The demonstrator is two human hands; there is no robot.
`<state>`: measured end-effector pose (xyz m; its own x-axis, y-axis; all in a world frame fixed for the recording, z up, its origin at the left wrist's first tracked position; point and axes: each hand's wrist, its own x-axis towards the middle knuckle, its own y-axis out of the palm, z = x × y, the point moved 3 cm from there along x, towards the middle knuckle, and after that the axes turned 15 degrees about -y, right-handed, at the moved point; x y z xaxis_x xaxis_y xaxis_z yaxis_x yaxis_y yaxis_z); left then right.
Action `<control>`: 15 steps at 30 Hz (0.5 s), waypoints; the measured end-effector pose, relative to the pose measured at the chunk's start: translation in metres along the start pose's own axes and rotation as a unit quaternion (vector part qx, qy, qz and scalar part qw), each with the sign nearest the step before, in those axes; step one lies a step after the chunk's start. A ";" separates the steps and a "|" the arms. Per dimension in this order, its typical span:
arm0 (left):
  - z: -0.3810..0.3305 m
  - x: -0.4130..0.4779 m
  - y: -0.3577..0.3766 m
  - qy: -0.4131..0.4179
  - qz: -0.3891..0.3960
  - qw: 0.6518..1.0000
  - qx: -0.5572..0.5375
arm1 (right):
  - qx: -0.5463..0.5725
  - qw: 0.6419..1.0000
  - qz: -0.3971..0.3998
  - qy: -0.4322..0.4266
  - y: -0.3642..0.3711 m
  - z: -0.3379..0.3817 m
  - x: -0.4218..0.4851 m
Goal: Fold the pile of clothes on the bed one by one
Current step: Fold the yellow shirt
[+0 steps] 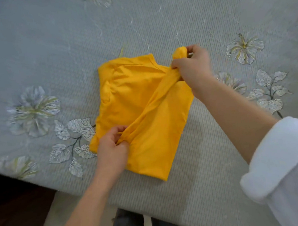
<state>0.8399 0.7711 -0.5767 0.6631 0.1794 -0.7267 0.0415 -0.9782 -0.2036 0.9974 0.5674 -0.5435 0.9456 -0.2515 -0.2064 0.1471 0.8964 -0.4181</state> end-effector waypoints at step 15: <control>0.062 0.027 -0.075 -0.133 -0.136 0.979 -0.066 | -0.108 0.989 -0.046 0.094 0.024 -0.087 -0.072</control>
<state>0.8080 0.8558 -0.6220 0.3963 0.4396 -0.8060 0.2971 -0.8921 -0.3405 0.9078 0.5753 -0.6154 0.8572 -0.4101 -0.3115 0.1449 0.7725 -0.6182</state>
